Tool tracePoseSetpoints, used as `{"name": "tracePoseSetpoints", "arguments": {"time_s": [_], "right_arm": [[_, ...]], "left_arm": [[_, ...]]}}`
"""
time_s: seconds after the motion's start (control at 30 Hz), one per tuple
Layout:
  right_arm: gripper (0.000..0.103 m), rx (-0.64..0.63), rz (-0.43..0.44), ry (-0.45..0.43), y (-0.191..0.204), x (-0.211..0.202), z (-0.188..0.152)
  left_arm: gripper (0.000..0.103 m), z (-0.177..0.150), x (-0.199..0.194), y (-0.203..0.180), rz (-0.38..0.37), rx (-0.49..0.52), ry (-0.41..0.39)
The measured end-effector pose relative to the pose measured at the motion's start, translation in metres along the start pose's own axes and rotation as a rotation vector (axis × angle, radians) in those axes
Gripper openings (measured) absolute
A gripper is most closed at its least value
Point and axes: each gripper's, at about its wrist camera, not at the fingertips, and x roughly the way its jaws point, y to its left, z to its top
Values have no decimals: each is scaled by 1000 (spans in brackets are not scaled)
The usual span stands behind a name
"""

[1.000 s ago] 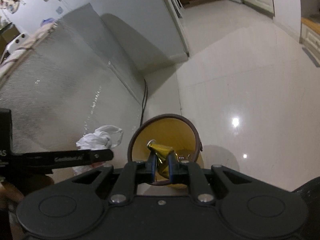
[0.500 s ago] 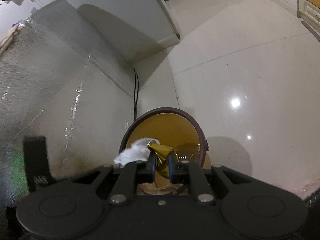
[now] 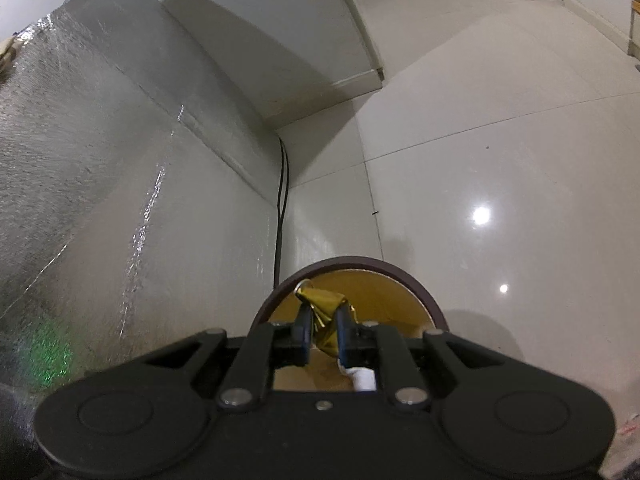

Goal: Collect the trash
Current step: 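Open the left tool to drop the tissue while the right tool drops the wrapper, then lift both open tools away from the wastebasket back toward the bed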

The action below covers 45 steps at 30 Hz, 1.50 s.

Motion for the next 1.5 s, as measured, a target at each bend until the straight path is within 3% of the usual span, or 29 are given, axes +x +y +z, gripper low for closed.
{"name": "tracePoseSetpoints", "arguments": {"time_s": [0.07, 0.13, 0.17, 0.47, 0.77, 1.0, 1.1, 1.27, 1.4, 1.5], "right_arm": [[17, 0, 6, -6, -1, 9, 2], [39, 12, -10, -4, -5, 18, 1], [42, 17, -18, 1, -7, 21, 1], [45, 50, -58, 109, -30, 30, -35], [49, 56, -85, 158, -37, 13, -60], [62, 44, -92, 141, -34, -11, -64], [75, 43, -97, 127, -32, -24, -67], [85, 29, -114, 95, -29, -46, -74], [99, 30, -128, 63, -28, -68, -76], [100, 17, -147, 44, -25, -84, -79]], "left_arm": [[93, -2, -3, 0, 6, 0, 2], [94, -6, -6, 1, 13, 10, 9], [95, -10, -8, 2, 17, 20, 10], [96, -18, -21, 6, 41, 33, 14], [101, -20, -39, 5, 64, 23, 8], [103, -21, -62, 2, 84, 31, -29], [103, -23, -75, -1, 91, 33, -48], [103, -26, -97, -4, 106, 34, -71], [103, -32, -112, -7, 132, 43, -87], [103, -38, -125, -7, 136, 43, -100]]}}
